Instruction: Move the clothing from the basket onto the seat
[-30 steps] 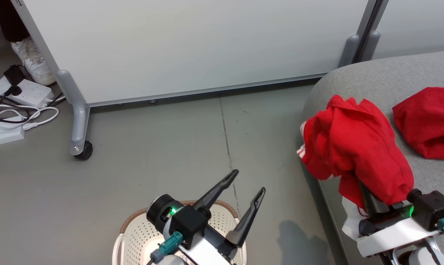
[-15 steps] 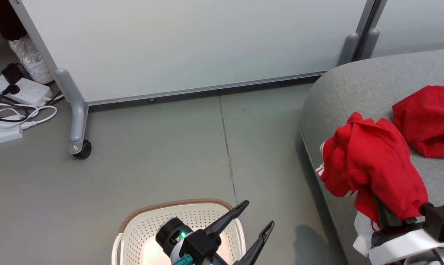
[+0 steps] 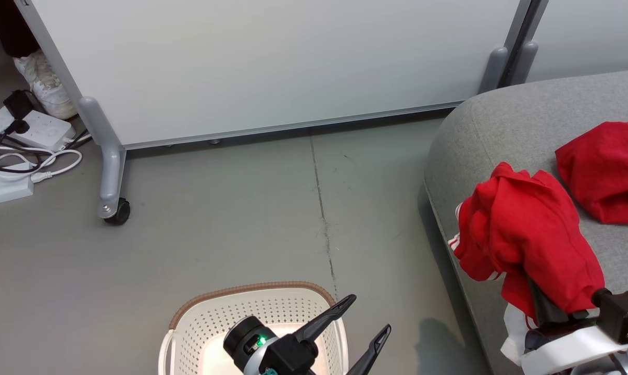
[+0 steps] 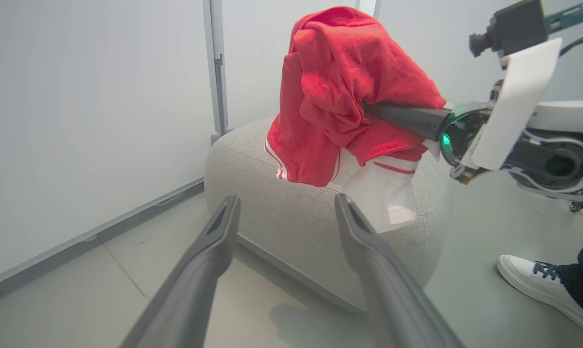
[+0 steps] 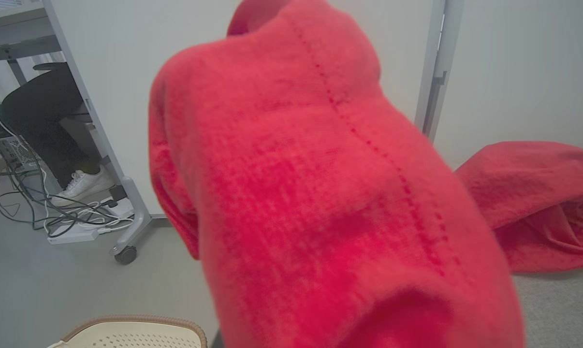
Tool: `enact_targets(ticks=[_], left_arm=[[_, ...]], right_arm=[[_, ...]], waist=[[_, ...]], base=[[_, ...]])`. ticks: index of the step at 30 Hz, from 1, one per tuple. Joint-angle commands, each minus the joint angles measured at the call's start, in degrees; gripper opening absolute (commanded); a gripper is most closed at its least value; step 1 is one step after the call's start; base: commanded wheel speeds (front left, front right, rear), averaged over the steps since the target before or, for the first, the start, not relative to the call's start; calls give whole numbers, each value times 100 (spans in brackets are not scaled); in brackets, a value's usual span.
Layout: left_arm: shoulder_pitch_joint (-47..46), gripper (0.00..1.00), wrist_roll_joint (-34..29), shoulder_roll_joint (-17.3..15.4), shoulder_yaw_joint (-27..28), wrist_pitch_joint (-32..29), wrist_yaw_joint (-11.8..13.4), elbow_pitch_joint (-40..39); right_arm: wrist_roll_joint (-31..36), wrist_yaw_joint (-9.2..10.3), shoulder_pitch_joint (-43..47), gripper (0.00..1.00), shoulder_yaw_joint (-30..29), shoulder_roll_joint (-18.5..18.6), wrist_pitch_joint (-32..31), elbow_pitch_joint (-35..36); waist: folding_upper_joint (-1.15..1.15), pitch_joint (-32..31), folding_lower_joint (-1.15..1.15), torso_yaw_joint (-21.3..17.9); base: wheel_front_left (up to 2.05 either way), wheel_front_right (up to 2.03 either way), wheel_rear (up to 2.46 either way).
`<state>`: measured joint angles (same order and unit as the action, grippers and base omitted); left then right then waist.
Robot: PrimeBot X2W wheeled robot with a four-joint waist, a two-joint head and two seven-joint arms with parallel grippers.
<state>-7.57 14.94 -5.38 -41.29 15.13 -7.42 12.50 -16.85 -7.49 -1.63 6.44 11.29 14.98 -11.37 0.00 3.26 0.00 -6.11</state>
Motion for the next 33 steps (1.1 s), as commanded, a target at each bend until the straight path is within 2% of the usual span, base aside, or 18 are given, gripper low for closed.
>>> enact_targets(ticks=[1, 20, 26, 33], left_arm=[[19, 100, -38, -28, 14, 0, -8, 9], [-28, 100, -58, -1, 62, 0, -9, 16], [-85, 100, -75, -18, 66, 0, -9, -9], [-199, 100, -125, -51, 48, -1, -9, -22]], right_arm=[[19, -1, 7, 0, -1, 23, 28, 14], [24, -1, -82, 0, 30, 46, 28, 32], [37, -1, -171, 0, 23, 31, 28, 92], [72, -2, -253, 0, 41, -5, 28, 135]], waist=[[0, 0, 0, -1], [0, 46, 0, -151], [0, 142, 0, -447], [0, 308, 0, -1015]], base=[[0, 0, 0], [0, 0, 0], [0, 0, 0], [0, 0, 0]])
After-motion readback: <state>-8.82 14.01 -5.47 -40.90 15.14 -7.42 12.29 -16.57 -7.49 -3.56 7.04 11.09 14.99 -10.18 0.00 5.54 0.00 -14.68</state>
